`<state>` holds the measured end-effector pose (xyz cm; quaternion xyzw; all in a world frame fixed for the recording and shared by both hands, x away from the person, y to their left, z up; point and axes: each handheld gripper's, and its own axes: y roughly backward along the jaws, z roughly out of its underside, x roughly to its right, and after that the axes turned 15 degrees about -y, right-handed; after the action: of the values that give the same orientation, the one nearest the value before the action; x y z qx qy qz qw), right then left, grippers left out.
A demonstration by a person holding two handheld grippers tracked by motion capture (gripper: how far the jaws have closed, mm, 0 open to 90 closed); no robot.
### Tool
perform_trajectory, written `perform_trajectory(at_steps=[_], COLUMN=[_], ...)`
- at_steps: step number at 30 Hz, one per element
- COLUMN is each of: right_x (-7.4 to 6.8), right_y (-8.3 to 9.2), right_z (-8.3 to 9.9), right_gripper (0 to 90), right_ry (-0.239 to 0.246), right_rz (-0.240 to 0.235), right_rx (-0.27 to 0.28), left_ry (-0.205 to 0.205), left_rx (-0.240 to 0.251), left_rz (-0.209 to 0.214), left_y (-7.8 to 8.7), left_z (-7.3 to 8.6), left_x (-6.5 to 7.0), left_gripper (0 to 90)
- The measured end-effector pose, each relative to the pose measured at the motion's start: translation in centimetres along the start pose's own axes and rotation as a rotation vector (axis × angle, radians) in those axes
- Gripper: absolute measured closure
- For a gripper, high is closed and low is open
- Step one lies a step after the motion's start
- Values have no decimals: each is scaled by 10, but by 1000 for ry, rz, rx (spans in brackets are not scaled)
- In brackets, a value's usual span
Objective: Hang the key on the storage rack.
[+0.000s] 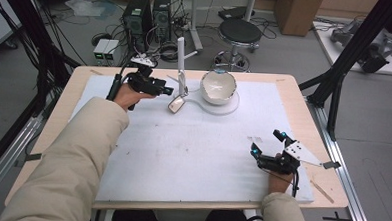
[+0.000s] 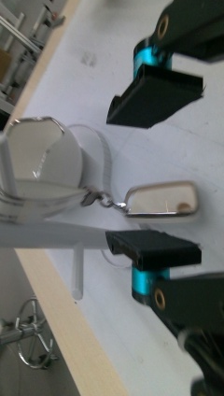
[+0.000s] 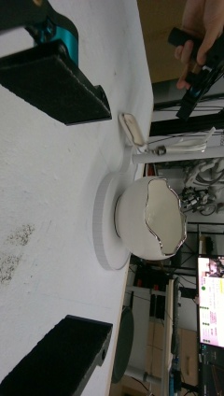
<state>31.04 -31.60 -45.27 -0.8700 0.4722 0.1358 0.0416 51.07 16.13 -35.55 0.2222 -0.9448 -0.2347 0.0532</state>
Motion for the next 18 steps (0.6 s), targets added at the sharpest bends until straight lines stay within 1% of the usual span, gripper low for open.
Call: perform_trajectory(at_steps=[1,2,3,5,7,8,9,10,11,12,14,15,17,18], right_x=[0,0,-1,0,0,0,0,-1,0,0,0,0,-1,-1], right_y=[0,0,0,0,0,0,-1,-1,-1,-1,-1,-1,-1,-1], right_z=[0,0,0,0,0,0,0,0,0,0,0,0,0,0], right_gripper=[6,6,6,6,6,6,6,6,6,6,6,6,6,6], right_ry=[0,4,5,5,11,11,11,-1,8,9,2,1,7,9], right_rz=[1,0,0,1,1,0,4,5,4,5,3,3,3,5], right_rx=[0,1,0,0,2,0,-3,-12,-9,-12,-15,-15,-15,-15], left_ry=[5,-12,-31,-42,-74,-97,-105,-128,-140,-162,-191,-196,-207,-212], left_rx=[17,35,44,75,100,121,134,145,155,164,176,178,188,188], left_rz=[9,11,2,-7,-49,-61,-70,-88,-97,-101,-116,-125,-162,-171], left_y=[3,8,13,24,38,47,52,61,65,72,83,87,97,102], left_z=[0,-1,-2,-2,-3,-3,-2,-1,0,2,7,10,20,25], left_x=[2,6,11,19,29,36,40,48,53,59,68,71,79,81], left_gripper=[265,205,147,81,17,17,17,17,17,17,17,17,17,17])
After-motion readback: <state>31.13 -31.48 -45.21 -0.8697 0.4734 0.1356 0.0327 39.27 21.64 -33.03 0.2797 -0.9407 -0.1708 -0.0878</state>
